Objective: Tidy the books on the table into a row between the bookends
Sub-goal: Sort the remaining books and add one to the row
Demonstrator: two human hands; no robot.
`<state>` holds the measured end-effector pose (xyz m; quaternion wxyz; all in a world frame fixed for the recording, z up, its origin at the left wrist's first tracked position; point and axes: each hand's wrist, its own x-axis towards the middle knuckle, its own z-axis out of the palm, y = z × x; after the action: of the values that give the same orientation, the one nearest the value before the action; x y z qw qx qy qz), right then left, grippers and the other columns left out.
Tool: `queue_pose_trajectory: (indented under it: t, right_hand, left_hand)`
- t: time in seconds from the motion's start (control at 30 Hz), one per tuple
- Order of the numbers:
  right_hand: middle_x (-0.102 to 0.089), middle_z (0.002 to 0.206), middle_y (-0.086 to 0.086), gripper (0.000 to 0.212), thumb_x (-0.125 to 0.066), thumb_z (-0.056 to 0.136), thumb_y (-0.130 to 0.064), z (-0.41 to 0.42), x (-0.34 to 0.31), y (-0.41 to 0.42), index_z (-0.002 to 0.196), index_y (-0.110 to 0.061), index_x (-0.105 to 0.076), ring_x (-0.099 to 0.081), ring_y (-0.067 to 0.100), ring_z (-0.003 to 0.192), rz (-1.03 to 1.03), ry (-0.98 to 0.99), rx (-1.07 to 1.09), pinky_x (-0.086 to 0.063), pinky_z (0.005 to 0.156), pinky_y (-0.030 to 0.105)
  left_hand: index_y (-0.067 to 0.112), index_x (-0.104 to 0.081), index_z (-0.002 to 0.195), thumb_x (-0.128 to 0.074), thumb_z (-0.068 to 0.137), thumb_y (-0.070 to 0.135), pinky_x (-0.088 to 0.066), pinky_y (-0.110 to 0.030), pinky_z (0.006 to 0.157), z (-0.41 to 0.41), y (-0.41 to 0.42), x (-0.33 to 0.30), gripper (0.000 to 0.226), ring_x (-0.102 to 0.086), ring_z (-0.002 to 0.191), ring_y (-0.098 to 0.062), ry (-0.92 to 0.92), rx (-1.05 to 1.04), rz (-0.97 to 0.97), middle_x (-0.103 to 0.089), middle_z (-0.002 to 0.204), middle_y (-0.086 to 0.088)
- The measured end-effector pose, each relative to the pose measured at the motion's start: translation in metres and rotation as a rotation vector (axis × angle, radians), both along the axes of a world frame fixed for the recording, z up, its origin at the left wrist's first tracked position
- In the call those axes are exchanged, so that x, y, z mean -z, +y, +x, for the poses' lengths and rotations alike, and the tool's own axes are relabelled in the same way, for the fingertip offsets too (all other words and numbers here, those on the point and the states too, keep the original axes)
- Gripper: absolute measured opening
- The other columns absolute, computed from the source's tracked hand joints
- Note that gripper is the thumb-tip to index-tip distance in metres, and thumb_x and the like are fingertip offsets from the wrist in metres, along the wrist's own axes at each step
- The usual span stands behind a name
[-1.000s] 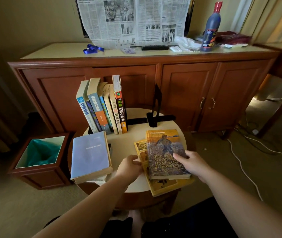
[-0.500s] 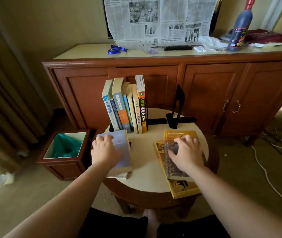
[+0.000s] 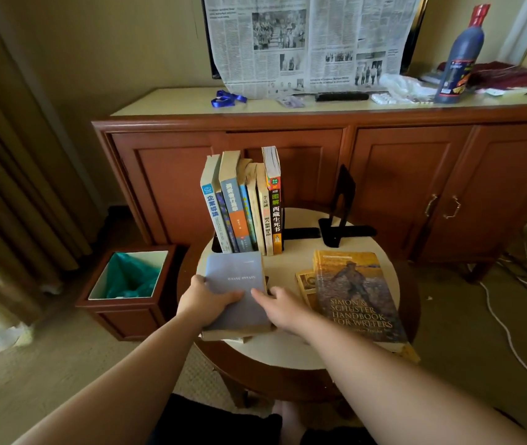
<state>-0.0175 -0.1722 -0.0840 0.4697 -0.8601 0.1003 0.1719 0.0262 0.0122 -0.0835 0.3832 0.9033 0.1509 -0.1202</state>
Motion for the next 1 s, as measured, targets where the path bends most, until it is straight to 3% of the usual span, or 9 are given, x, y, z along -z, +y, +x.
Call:
queue_pose_trajectory:
  t: [0.17,0.3,0.4,0.53,0.63,0.77,0.83,0.93,1.0]
  right_hand:
    - [-0.07,0.108,0.002,0.055,-0.071,0.088,-0.062,0.005,0.011,0.001,0.12,-0.017,-0.062,-0.068,0.021,0.096,0.126,0.006,0.175,-0.058,0.091,0.042]
    - [-0.072,0.108,-0.002,0.065,-0.08,0.074,-0.063,0.005,-0.012,-0.029,0.119,-0.02,-0.061,-0.07,0.019,0.097,0.18,-0.086,0.227,-0.058,0.091,0.043]
    - [-0.067,0.102,-0.003,0.044,-0.076,0.085,-0.056,0.001,-0.036,-0.067,0.105,-0.022,-0.056,-0.068,0.019,0.097,0.152,-0.179,0.31,-0.055,0.089,0.037]
    - [-0.074,0.09,0.002,0.042,-0.065,0.091,-0.062,-0.016,-0.059,-0.121,0.095,-0.02,-0.072,-0.069,0.019,0.081,-0.06,-0.235,0.394,-0.051,0.067,0.031]
    - [-0.069,0.085,0.003,0.054,-0.056,0.093,-0.069,-0.032,-0.05,-0.155,0.086,-0.017,-0.069,-0.065,0.017,0.075,-0.379,-0.213,0.384,-0.046,0.058,0.031]
    - [-0.057,0.119,0.009,0.071,-0.043,0.096,-0.073,-0.042,-0.016,-0.163,0.121,-0.01,-0.064,-0.058,0.021,0.09,-0.509,-0.115,0.382,-0.045,0.065,0.033]
    - [-0.05,0.132,0.011,0.075,-0.042,0.098,-0.071,-0.041,-0.016,-0.159,0.143,-0.012,-0.048,-0.056,0.026,0.104,-0.536,-0.086,0.381,-0.046,0.072,0.034]
    - [-0.042,0.147,0.011,0.083,-0.051,0.097,-0.064,-0.033,-0.03,-0.152,0.161,-0.022,-0.02,-0.048,0.031,0.129,-0.688,-0.202,0.371,-0.048,0.089,0.04]
    - [-0.04,0.153,0.009,0.081,-0.053,0.098,-0.059,-0.025,-0.04,-0.141,0.163,-0.023,-0.019,-0.041,0.032,0.137,-0.749,-0.314,0.326,-0.046,0.1,0.042]
  left_hand:
    - [0.019,-0.042,0.146,-0.085,0.08,0.048,-0.057,-0.033,0.069,-0.009,-0.011,0.0,0.084,-0.065,0.091,-0.019,-0.07,-0.074,-0.219,-0.06,0.11,-0.001]
    - [0.02,-0.05,0.138,-0.07,0.094,0.03,-0.052,-0.031,0.063,-0.01,-0.03,-0.018,0.049,-0.064,0.086,-0.015,-0.14,-0.092,-0.425,-0.06,0.1,0.004]
    - [0.021,-0.058,0.132,-0.069,0.094,0.023,-0.057,-0.033,0.07,-0.01,-0.062,-0.041,0.04,-0.069,0.087,-0.014,-0.173,-0.021,-0.532,-0.067,0.097,0.005]
    - [0.019,-0.061,0.142,-0.079,0.075,0.05,-0.061,-0.041,0.094,-0.014,-0.109,-0.053,0.075,-0.075,0.101,-0.02,-0.136,0.174,-0.561,-0.076,0.117,-0.004]
    - [0.02,-0.058,0.145,-0.072,0.093,0.041,-0.06,-0.034,0.09,-0.026,-0.143,-0.041,0.058,-0.072,0.105,-0.018,-0.091,0.327,-0.486,-0.073,0.123,-0.003]
    - [0.022,-0.029,0.163,-0.055,0.101,0.05,-0.048,-0.047,0.111,-0.039,-0.168,-0.011,0.072,-0.051,0.136,-0.029,-0.095,0.486,-0.11,-0.045,0.156,-0.007]
    - [0.028,-0.02,0.165,-0.047,0.102,0.059,-0.042,-0.051,0.115,-0.039,-0.166,-0.004,0.076,-0.042,0.144,-0.03,-0.077,0.509,-0.103,-0.036,0.162,-0.005]
    - [0.034,-0.04,0.158,-0.038,0.103,0.065,-0.032,-0.053,0.12,-0.031,-0.144,0.001,0.064,-0.033,0.147,-0.033,-0.127,0.439,-0.067,-0.041,0.159,-0.008]
    - [0.029,-0.05,0.149,-0.045,0.102,0.06,-0.035,-0.048,0.115,-0.016,-0.118,0.004,0.056,-0.037,0.141,-0.032,-0.195,0.322,0.099,-0.047,0.151,-0.008]
